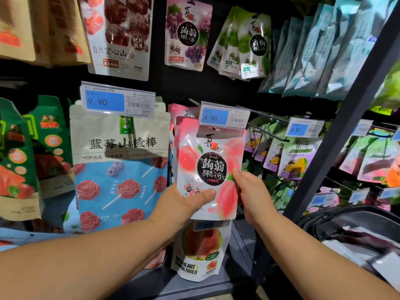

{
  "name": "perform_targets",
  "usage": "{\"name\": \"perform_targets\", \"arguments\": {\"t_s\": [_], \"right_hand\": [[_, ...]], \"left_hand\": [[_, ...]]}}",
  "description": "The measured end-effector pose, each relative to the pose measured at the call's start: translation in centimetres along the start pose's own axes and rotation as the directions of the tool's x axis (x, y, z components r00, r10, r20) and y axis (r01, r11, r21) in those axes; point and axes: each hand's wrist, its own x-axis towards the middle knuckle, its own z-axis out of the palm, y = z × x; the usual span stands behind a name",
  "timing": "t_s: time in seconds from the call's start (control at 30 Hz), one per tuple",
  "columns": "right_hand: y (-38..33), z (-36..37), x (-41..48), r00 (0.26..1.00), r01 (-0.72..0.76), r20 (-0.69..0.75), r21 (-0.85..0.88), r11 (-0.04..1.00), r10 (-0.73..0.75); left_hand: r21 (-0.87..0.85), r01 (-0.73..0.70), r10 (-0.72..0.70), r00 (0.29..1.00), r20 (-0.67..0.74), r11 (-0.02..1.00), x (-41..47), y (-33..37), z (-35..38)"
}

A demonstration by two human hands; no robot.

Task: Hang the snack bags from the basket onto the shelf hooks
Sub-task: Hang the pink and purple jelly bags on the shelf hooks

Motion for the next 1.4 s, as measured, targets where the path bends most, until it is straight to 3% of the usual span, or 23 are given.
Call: {"name": "perform_targets", "arguments": {"t_s": [0.6,0.8,0.93,1.13,1.23,1.33,1.4], "right_hand": [[-0.2,0.8,1.0,0.999,0.009,-0.051,-0.082,0.997,-0.013],[0.7,1.8,2.9,0.989,-0.044,-0.142,-0.095,0.994,0.03],[1.1,2.3,3.6,0.99,-0.064,-0.134,-0.232,0.971,0.033],[1.7,1.4,3.2,0.993,0.073,-0.071,-0.281,0.957,-0.097],[2.0,0.7,2.9,0.994,0.1,-0.017,-0.288,0.952,-0.11],[2.2,-0.4,2.5,0.994,0.105,0.019,-0.362,0.926,-0.105],[2.3,-1.2,2.0,0.995,0.098,0.046,-0.435,0.895,-0.087]], "left_hand": [[0.085,0.004,-0.001,1.0,-0.028,0.996,1.3,-0.5,-0.3],[0.361,-0.001,0.061,0.986,-0.154,0.933,2.7,-0.9,-0.8],[0.458,0.024,0.068,0.981,-0.183,0.888,3.7,-1.9,-1.3],[0.531,0.117,-0.044,0.988,-0.149,0.839,4.2,-3.2,-2.5],[0.469,0.168,-0.132,0.985,-0.11,0.867,4.1,-3.6,-2.3],[0.18,0.333,-0.316,0.941,-0.118,0.926,3.4,-4.0,-1.4],[0.031,0.421,-0.415,0.902,-0.116,0.907,2.9,-4.1,-0.5]]}}
